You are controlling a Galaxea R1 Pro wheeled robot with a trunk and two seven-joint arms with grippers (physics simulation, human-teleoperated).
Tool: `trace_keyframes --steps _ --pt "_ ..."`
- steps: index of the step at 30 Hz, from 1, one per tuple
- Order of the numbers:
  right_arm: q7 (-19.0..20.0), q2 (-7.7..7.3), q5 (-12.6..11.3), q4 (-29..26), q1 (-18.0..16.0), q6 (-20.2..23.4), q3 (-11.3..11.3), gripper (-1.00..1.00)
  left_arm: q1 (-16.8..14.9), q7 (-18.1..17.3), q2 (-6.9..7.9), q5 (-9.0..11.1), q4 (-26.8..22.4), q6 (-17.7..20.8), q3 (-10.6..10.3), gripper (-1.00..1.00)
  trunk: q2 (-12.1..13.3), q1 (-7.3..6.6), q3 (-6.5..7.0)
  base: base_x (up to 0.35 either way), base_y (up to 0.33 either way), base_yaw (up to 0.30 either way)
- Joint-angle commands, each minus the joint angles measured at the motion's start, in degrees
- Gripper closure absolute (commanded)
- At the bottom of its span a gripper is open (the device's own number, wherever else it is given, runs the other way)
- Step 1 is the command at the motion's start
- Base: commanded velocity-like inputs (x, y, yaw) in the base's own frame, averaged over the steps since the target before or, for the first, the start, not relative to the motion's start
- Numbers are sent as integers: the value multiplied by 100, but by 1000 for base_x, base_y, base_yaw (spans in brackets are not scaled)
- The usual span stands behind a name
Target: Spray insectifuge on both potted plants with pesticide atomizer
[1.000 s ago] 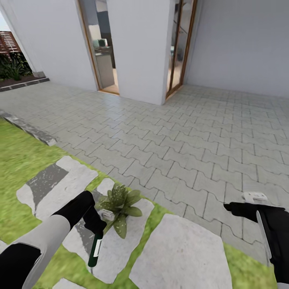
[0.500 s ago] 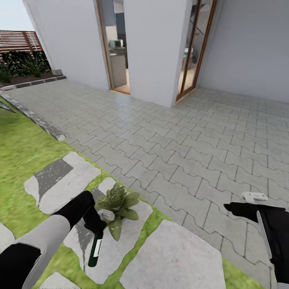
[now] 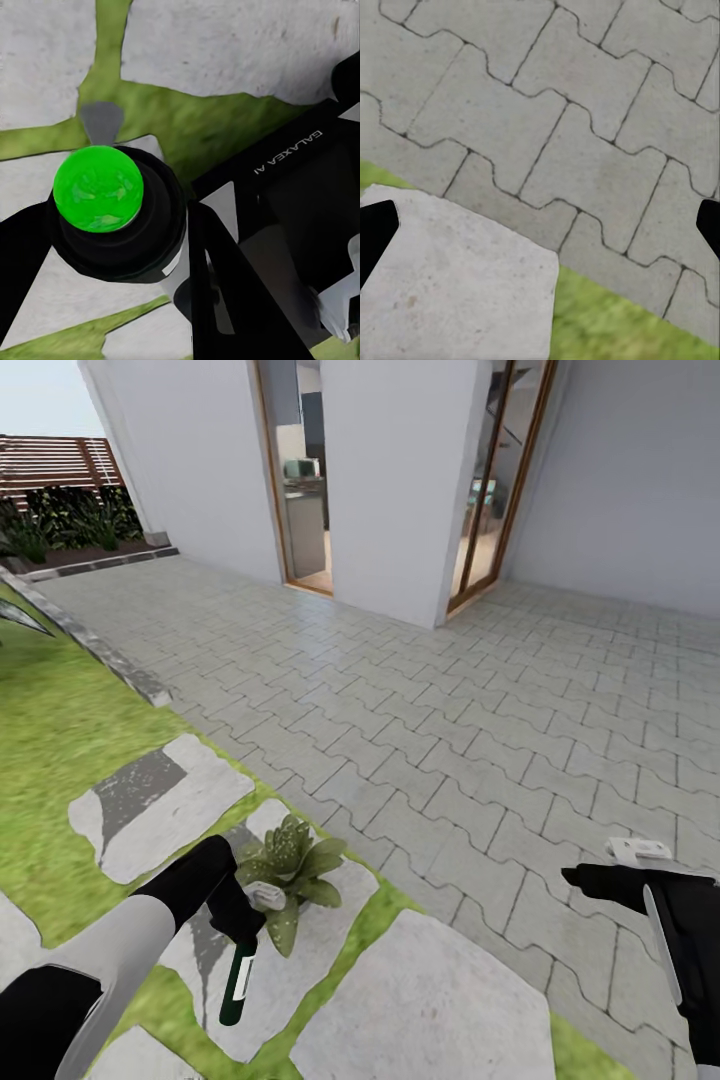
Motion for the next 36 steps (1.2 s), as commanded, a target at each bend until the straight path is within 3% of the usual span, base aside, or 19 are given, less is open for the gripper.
trace_keyframes --steps 1,15,22,36 --pt "58 -1 58 -6 -5 21 -4 -100 -2 -59 2 -51 -12 36 -15 100 -2 -1 -5 0 -3 232" --pt "51 -1 65 -2 -2 21 -1 -100 -64 -66 -23 -38 -49 36 16 100 -2 -1 -5 0 -31 248" --pt "41 -1 66 11 -5 21 5 -100 -106 -67 -119 -26 -53 36 23 100 -2 -1 -5 32 -287 252" --pt "40 -1 75 11 2 21 5 -100 -99 -68 -121 -25 -53 36 31 100 -2 -1 -13 2 -266 134"
